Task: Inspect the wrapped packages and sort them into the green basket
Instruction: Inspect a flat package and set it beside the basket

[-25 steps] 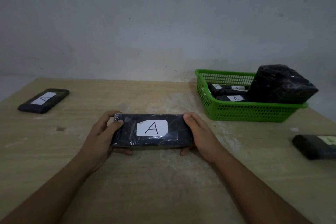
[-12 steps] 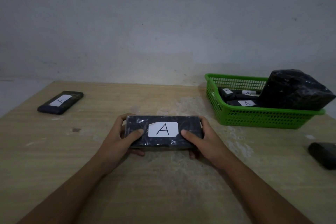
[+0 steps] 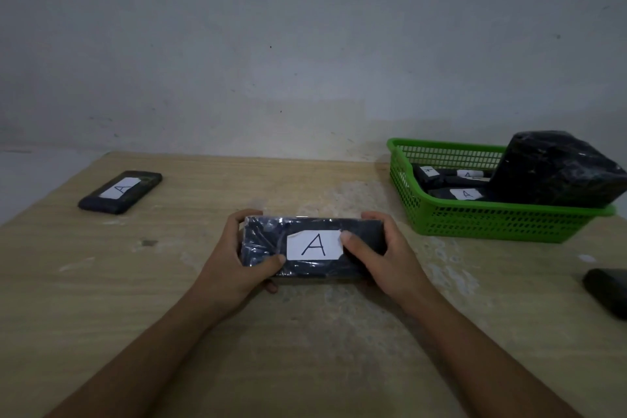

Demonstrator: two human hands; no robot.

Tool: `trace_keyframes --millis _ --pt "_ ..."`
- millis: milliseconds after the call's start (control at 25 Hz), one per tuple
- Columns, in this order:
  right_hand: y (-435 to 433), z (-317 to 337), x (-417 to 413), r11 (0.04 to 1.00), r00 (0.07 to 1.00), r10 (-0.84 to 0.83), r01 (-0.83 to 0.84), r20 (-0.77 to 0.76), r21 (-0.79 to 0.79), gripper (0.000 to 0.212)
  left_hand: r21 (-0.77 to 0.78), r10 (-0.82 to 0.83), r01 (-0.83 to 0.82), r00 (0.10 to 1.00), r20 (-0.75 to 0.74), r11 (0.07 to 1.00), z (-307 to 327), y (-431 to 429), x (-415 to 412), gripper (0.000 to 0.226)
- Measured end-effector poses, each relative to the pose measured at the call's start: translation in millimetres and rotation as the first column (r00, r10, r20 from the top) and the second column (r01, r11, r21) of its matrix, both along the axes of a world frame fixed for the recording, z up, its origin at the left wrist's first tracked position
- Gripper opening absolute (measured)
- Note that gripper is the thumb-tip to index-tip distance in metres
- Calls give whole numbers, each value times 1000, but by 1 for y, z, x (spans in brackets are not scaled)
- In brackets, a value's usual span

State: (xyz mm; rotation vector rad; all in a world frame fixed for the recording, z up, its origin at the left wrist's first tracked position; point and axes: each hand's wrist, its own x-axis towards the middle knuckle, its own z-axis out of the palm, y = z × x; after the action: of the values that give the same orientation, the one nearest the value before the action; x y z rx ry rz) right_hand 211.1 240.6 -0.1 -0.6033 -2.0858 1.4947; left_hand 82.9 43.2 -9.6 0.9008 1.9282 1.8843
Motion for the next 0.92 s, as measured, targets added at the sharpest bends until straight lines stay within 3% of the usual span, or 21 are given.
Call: trace_keyframes --millis 160,320,400,520,640,800,920 --pt "-11 7 -3 983 983 -183 184 -17 17 46 -17 -28 27 997 -66 999 1 1 9 71" --pt "-9 5 -4 980 980 -199 199 -33 1 51 -21 -22 21 997 -71 1000 1 1 15 79" --pt "-7 3 -4 985 984 -171 170 -41 -36 49 17 14 -12 998 -67 1000 3 1 12 76" --pt "-3 6 -4 983 979 -81 48 -185 -175 26 49 50 -48 997 -57 998 6 -2 6 71" --pt "-2 5 -2 976 957 22 -83 -288 -200 7 36 -32 30 998 56 999 4 -4 2 65" --pt "-4 -3 -3 973 951 117 -167 -286 -157 18 240 -146 80 951 272 967 0 -3 -7 49" --pt "-4 -3 -4 968 970 151 -184 -193 -167 27 335 -197 89 932 303 938 -3 -5 -14 63"
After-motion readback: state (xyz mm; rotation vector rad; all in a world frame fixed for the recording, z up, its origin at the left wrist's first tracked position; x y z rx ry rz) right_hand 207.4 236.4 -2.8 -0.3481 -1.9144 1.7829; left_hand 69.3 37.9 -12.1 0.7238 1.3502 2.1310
